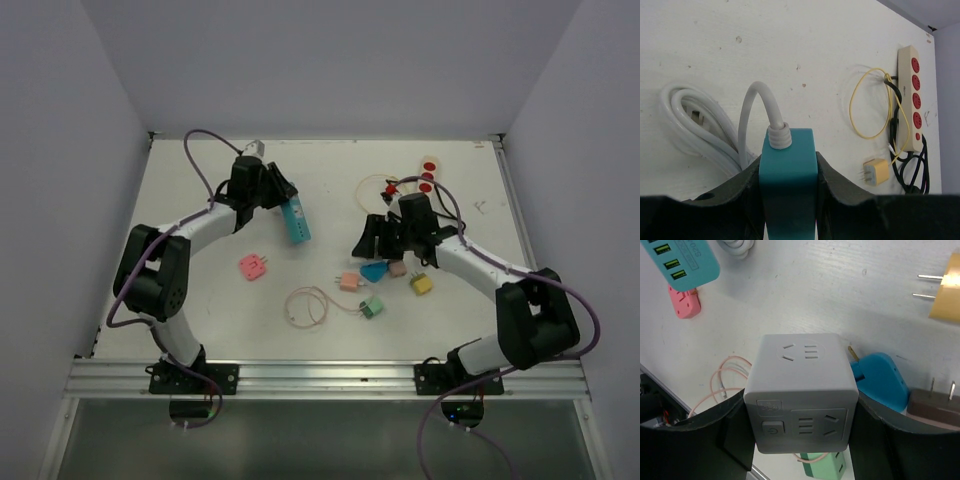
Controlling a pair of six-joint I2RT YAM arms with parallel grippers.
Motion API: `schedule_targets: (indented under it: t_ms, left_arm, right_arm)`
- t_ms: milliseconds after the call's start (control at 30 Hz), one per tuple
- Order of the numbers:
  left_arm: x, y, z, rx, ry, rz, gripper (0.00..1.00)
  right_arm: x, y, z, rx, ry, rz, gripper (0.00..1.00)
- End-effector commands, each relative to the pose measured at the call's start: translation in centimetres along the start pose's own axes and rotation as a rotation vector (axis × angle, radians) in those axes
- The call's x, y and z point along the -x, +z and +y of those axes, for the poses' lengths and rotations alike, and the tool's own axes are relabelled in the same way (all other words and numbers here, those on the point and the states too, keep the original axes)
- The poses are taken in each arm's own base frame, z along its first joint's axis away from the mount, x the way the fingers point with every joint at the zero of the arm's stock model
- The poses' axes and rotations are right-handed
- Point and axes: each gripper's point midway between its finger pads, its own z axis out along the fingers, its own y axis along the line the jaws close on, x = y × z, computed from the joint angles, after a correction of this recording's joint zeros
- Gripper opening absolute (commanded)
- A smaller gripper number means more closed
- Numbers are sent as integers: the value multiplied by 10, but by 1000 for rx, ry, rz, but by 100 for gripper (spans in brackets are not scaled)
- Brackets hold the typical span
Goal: Pull the plug off the socket
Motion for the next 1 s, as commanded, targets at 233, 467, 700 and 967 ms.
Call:
schedule_targets:
  t_ms: [233, 467, 700, 967]
  left_arm:
    - [7, 20, 11, -165, -24, -44, 6]
    - [-13, 12, 43, -91, -29, -17, 33]
    - [-10, -8, 46, -51, -11, -14, 72]
    - [3, -36, 47, 11, 61, -43, 100]
  right_arm:
    - [24, 48, 21, 143, -6, -39, 11]
    - [14, 45, -3, 34, -27, -37, 66]
    - [18, 34, -20, -82, -41, -52, 92]
    - [56, 34, 0, -53, -41, -104, 93]
